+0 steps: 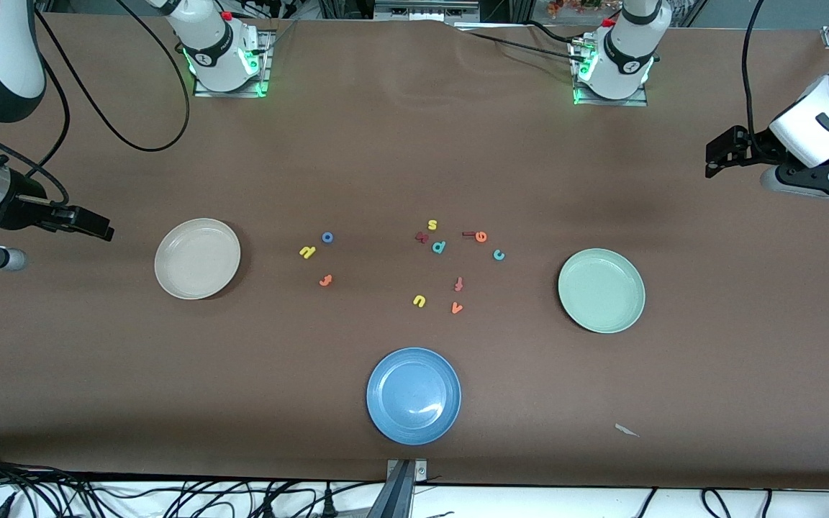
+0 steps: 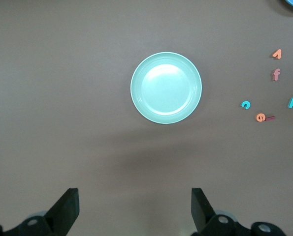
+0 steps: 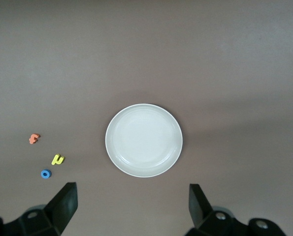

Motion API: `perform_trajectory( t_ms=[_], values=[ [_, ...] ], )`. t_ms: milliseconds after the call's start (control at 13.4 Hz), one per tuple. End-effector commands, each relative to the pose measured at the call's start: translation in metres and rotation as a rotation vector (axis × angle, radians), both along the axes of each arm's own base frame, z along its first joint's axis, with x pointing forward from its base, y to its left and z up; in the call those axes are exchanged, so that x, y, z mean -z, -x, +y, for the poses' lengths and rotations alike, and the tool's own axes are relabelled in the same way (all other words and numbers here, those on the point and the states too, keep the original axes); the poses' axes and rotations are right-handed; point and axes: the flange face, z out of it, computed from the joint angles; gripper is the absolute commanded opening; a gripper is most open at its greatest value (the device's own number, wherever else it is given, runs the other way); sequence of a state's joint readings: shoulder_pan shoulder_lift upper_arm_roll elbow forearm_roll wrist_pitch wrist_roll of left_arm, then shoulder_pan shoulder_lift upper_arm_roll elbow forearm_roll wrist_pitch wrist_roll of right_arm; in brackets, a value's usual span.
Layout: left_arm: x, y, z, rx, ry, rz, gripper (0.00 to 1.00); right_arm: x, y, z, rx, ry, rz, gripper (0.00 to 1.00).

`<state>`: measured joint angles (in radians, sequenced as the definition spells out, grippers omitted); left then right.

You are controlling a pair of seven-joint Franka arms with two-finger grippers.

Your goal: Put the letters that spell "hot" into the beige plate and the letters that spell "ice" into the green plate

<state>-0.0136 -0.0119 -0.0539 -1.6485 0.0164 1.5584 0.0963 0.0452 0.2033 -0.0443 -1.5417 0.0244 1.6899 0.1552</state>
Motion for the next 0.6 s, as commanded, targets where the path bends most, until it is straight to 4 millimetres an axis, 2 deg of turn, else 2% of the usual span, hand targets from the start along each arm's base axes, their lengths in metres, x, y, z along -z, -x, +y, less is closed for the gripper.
perform_trajectory(
  t_ms=[0,149,298,522],
  values=[
    [-0.005,0.008,0.002,0.019,-0.003,-0.017,1.0,-0.008,0.003,0.001,-0.01,-0.016,0.004,1.0],
    [-0.009,0.007,0.001,0.022,-0.004,-0.023,1.0,-0.008,0.003,0.001,-0.011,-0.016,0.004,1.0],
    [-0.01,0.005,0.016,-0.007,0.007,-0.033,1.0,-0.013,0.002,0.001,-0.012,-0.015,-0.005,1.0],
    [-0.008,0.003,0.008,0.003,0.012,-0.031,1.0,-0.012,0.002,0.002,-0.012,-0.016,-0.005,1.0]
  ],
)
